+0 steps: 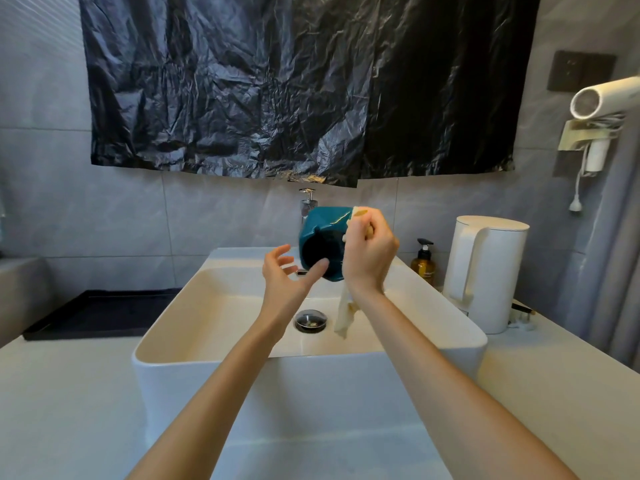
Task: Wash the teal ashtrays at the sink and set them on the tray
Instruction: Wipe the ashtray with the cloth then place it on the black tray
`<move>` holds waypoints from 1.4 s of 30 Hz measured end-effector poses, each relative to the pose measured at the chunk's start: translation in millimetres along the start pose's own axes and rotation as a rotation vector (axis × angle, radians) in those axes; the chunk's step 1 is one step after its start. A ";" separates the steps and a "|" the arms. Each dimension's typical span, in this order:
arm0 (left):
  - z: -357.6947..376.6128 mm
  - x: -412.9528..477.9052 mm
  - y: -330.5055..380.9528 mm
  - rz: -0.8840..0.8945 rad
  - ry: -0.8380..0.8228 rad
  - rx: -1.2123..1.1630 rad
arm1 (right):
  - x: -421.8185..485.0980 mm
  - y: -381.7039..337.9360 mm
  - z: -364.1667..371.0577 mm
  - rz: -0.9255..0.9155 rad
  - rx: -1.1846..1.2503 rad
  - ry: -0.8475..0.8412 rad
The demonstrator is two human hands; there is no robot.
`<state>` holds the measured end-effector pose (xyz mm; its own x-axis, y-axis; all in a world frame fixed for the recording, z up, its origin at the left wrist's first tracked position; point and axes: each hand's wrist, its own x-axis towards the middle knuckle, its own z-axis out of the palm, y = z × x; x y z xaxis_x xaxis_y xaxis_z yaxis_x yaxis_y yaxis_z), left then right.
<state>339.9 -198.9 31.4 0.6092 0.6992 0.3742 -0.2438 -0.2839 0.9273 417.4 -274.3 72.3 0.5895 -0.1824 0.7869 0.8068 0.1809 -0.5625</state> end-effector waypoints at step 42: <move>-29.4 1.5 37.2 -0.315 -0.310 -0.358 | 34.0 -15.6 -32.4 0.678 0.432 -0.333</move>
<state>309.6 -189.2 66.6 0.8738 0.4733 0.1116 -0.2224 0.1847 0.9573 426.1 -314.6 99.6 0.8406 0.3777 0.3883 0.1604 0.5112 -0.8444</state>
